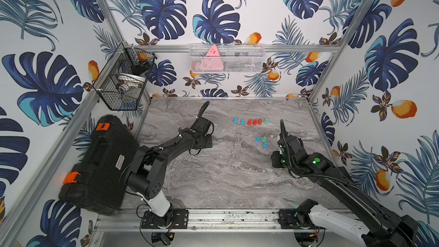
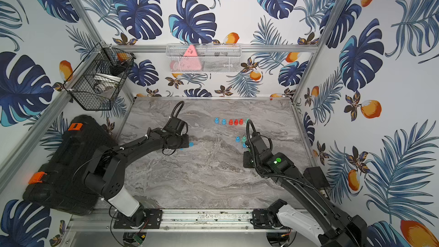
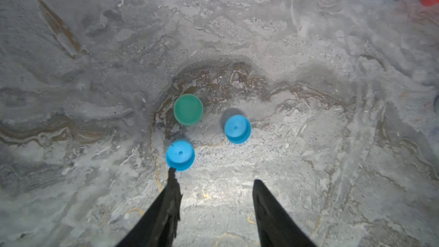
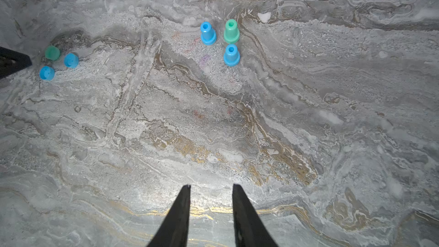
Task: Close the stamp cap
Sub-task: Move the cover to the center of the board.
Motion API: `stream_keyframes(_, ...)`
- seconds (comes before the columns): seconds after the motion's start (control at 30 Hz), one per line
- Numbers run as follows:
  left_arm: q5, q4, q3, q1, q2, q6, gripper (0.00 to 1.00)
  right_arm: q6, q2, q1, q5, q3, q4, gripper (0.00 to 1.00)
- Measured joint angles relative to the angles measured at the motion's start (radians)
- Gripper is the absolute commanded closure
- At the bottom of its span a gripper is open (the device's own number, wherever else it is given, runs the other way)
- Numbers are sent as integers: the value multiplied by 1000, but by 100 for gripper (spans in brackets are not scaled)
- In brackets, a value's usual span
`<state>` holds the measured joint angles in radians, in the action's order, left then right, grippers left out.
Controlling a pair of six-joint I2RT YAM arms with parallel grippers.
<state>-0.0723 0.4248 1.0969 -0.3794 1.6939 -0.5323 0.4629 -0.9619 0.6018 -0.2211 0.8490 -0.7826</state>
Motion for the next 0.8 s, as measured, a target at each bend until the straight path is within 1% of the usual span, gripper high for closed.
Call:
stream_keyframes(0.13,-10,-12,32,7,56,-16,48,1,8,13,-6,-2,-4,67)
stream_keyframes(0.43,-11,-27,99,22,132,-21,50,9,11,33,-21,-2,-6,67)
stream_keyframes(0.8,-10,-39,111,27,176,-26,50,15,13,39,-32,-2,-6,67)
